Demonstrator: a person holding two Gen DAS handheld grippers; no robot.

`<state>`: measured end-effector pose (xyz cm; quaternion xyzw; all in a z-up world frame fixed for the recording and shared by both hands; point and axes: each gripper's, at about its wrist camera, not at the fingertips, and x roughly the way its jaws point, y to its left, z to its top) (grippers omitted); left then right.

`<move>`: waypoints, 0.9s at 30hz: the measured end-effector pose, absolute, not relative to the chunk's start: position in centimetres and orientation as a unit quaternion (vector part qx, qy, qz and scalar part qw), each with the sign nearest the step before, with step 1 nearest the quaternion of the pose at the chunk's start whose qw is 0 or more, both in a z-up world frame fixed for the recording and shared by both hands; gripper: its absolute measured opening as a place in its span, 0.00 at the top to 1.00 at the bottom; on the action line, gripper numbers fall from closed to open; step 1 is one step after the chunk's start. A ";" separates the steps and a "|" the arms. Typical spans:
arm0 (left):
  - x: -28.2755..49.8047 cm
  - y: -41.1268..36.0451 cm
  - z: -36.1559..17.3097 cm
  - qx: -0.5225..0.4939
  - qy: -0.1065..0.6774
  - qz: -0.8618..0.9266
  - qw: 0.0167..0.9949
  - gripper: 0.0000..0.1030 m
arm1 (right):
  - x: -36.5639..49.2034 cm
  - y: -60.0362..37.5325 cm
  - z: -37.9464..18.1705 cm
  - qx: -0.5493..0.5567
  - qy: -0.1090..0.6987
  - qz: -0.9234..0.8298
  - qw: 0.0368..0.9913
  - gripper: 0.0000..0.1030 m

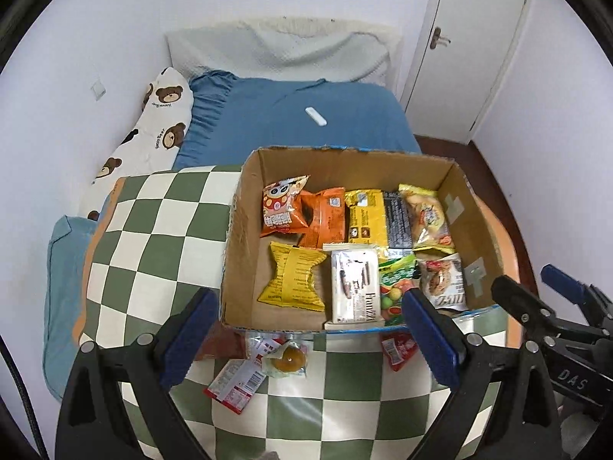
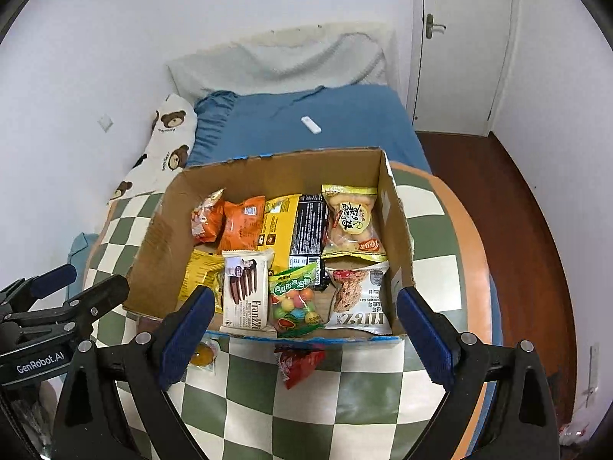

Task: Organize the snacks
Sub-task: 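Move both open tools back over the remaining snacks on the blanket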

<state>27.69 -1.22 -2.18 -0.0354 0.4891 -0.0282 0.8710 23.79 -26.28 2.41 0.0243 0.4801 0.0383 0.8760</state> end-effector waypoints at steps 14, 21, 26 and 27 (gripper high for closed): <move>25.8 -2.0 -0.9 -0.019 0.462 -0.020 0.886 0.04 | 21.3 -27.1 4.6 0.045 0.452 0.051 0.890 0.05; 25.4 -0.6 -3.3 -0.023 0.480 0.011 0.877 0.04 | 21.6 -27.9 1.7 0.099 0.479 0.075 0.869 0.05; 24.4 2.3 -7.4 -0.024 0.516 0.057 0.854 0.04 | 21.4 -27.8 -4.2 0.140 0.524 0.077 0.837 0.05; 24.1 2.9 -8.3 -0.024 0.525 0.064 0.848 0.04 | 21.3 -27.5 -5.8 0.146 0.534 0.074 0.829 0.05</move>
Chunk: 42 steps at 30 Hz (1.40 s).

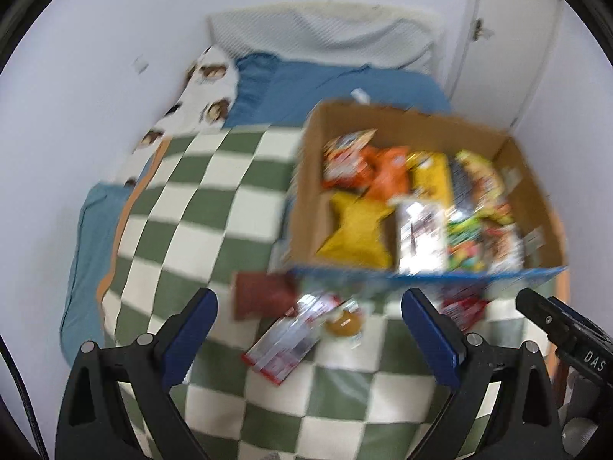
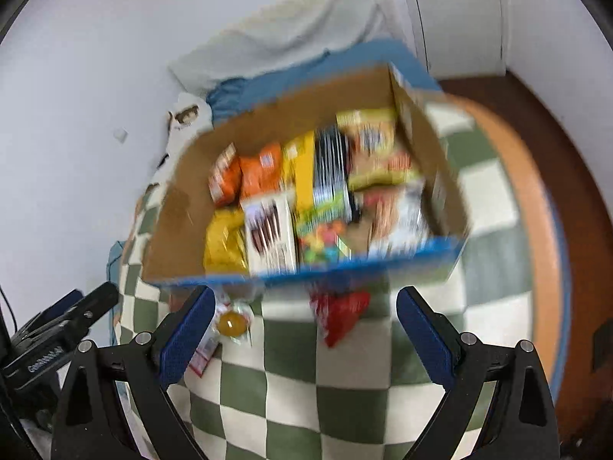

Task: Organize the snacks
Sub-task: 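Move both open tools back over the remaining snacks on the blanket, then grasp the round egg-yolk snack with the right tool while the left tool grasps the red spicy strip packet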

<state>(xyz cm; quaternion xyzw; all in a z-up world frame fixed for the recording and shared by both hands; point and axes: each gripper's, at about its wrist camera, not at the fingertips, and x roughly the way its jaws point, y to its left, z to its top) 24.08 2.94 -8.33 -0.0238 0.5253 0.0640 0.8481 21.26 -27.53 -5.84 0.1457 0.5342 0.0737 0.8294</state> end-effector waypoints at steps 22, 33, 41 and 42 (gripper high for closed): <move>25.9 3.8 -25.8 0.104 0.675 -0.026 0.730 0.41 | 19.5 -18.9 -15.7 0.119 0.602 0.117 0.781 0.29; 17.1 12.3 -25.9 -0.138 0.705 0.067 0.693 0.45 | 21.6 -13.9 -18.3 0.108 0.610 0.166 0.767 0.29; 15.8 15.5 -26.6 -0.165 0.705 0.087 0.684 0.41 | 22.6 -9.5 -21.6 0.061 0.629 0.170 0.756 0.43; 16.0 15.4 -26.6 -0.156 0.706 0.087 0.685 0.40 | 22.5 -9.0 -22.0 0.051 0.630 0.171 0.756 0.48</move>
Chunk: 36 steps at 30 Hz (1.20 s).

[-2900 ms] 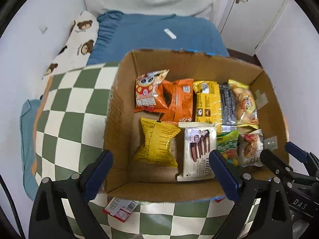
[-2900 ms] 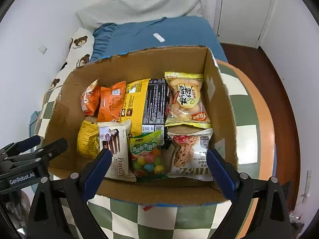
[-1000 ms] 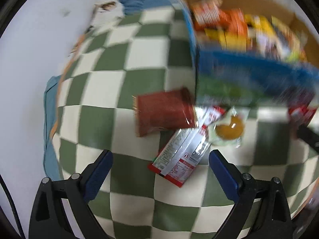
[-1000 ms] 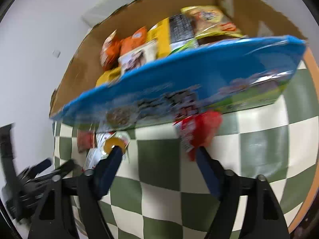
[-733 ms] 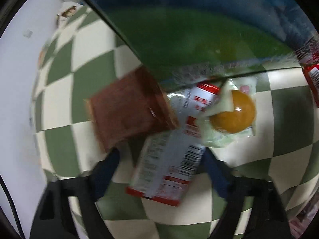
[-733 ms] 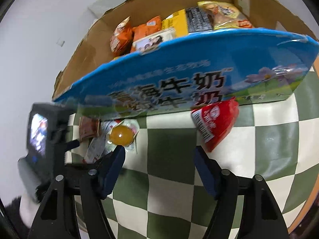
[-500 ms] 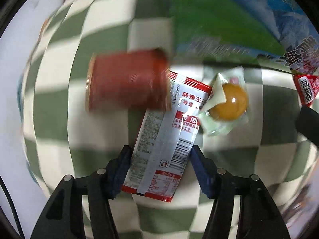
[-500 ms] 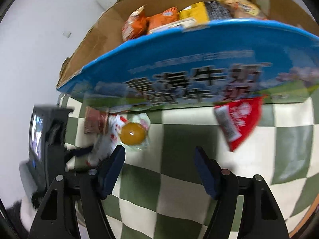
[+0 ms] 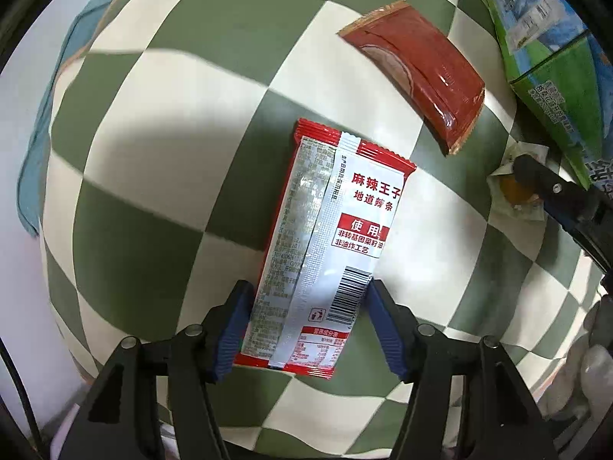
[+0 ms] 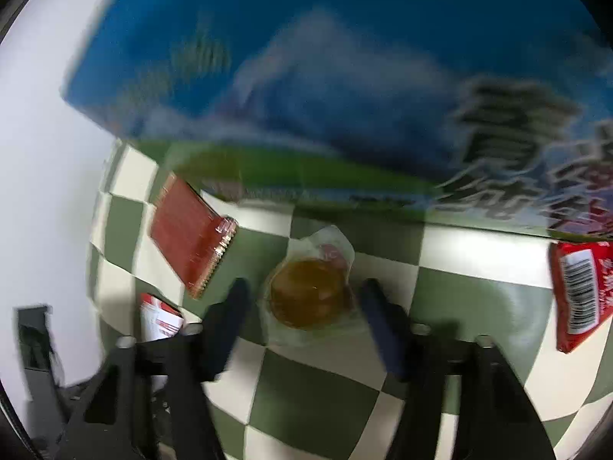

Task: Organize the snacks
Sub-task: 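Grasp the round egg-yolk snack with the right tool while the left tool grasps the red spicy strip packet, then drop both snacks into the box on top of the others and release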

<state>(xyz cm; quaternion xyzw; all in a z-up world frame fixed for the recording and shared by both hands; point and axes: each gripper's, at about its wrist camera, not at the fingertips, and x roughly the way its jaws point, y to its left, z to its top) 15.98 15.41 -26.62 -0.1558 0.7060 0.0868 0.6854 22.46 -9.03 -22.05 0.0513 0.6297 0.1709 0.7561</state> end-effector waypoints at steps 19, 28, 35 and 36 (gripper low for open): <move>18.0 12.2 -25.0 -0.096 0.693 0.073 0.711 0.56 | 14.1 -13.0 -22.8 -0.008 0.672 0.189 0.716 0.51; 17.8 8.7 -19.9 -0.106 0.673 0.015 0.732 0.58 | 13.6 -14.1 -20.6 0.015 0.652 0.196 0.733 0.52; 20.6 5.3 -10.1 -0.131 0.611 -0.052 0.779 0.58 | 14.3 -15.1 -14.7 0.060 0.609 0.211 0.762 0.52; 21.6 4.9 -8.5 -0.131 0.603 -0.062 0.784 0.58 | 14.5 -15.8 -13.6 0.071 0.600 0.212 0.768 0.52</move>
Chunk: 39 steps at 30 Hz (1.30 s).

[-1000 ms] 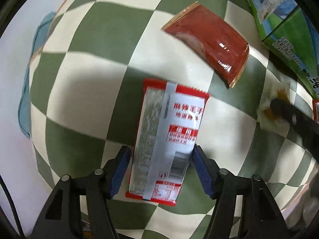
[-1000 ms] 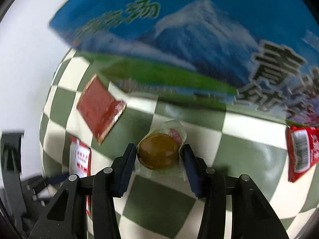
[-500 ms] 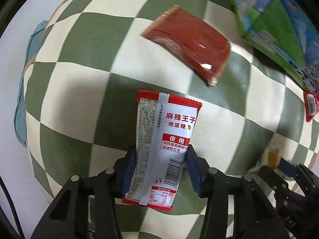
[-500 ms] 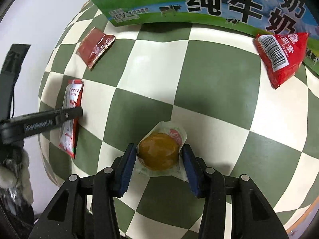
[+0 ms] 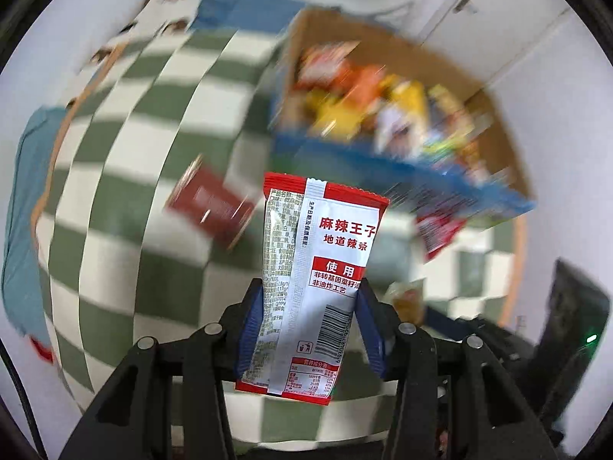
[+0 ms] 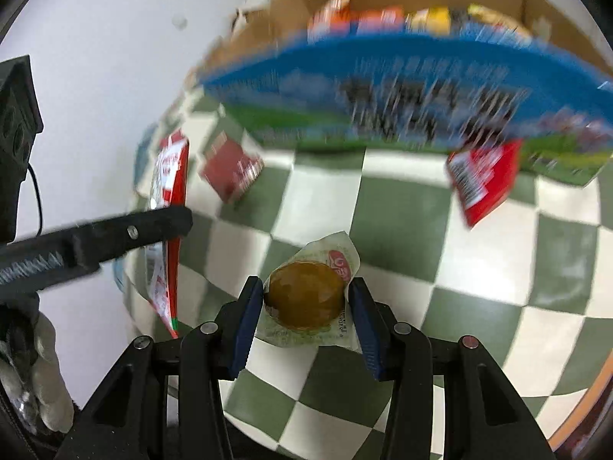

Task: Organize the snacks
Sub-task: 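Drop both snacks into the box on top of the others and release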

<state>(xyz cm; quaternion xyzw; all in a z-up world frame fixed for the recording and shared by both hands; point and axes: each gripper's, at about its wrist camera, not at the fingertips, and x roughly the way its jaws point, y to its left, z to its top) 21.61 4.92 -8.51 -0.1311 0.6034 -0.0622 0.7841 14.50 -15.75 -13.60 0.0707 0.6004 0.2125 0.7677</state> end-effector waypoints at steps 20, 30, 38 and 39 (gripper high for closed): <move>43.5 0.8 -11.8 -0.051 0.661 -0.043 0.747 0.56 | 33.1 -29.3 -3.9 0.130 0.529 0.123 0.830 0.52; 45.8 1.5 -15.6 -0.050 0.687 -0.019 0.724 0.20 | 38.0 -29.8 -9.8 0.114 0.594 0.079 0.793 0.38; 44.8 0.6 -15.3 -0.045 0.674 -0.015 0.737 0.03 | 38.6 -29.6 -10.4 0.084 0.606 0.056 0.789 0.06; 44.6 0.5 -15.2 -0.044 0.672 -0.014 0.739 0.03 | 38.7 -29.5 -10.4 0.079 0.608 0.055 0.788 0.06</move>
